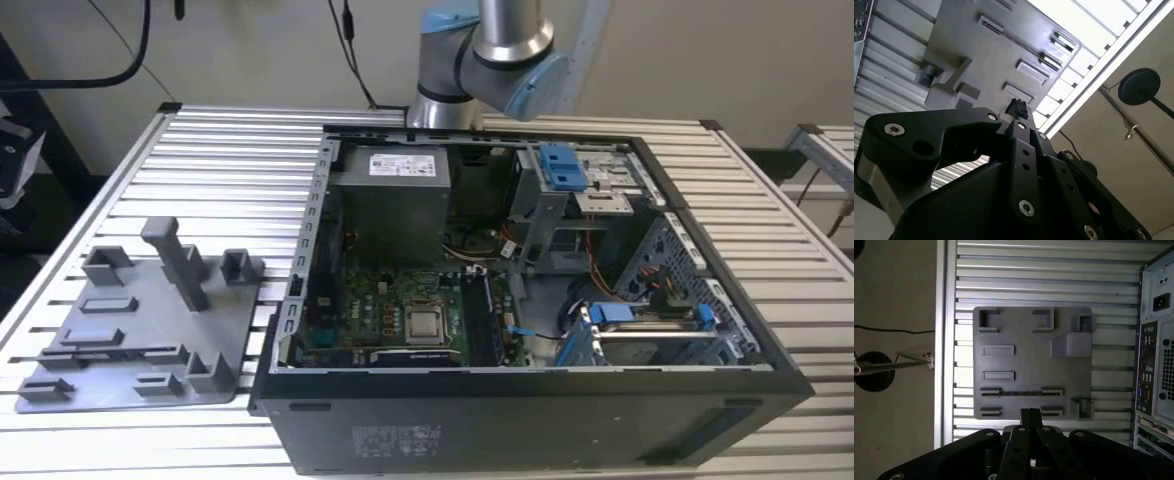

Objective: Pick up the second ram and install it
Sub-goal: 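Pick up the second ram and move it above second insertion slot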

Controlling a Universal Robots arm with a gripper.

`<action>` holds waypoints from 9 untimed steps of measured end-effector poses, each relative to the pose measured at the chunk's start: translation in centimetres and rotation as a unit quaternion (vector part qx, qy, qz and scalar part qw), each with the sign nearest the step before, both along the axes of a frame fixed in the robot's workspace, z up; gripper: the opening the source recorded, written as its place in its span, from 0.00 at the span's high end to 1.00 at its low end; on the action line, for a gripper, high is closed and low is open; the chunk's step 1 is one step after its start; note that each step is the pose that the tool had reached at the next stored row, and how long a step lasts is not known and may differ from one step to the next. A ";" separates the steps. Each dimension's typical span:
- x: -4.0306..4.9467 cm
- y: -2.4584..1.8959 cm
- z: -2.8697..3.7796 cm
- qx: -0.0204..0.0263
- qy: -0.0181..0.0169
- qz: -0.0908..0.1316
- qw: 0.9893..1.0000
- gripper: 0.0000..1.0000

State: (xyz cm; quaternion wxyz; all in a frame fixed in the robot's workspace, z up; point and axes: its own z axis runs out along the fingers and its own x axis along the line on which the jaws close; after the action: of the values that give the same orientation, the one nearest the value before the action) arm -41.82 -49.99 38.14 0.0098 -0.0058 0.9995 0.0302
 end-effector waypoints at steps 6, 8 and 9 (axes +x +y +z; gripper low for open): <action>0.00 0.00 0.00 0.000 0.000 0.000 1.000 0.89; 0.00 0.00 0.00 0.000 0.000 0.000 1.000 0.89; 0.00 0.00 0.00 0.000 0.000 0.000 1.000 0.89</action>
State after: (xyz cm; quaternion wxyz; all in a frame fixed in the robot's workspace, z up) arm -41.82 -49.99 38.14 0.0098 -0.0057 0.9995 0.0303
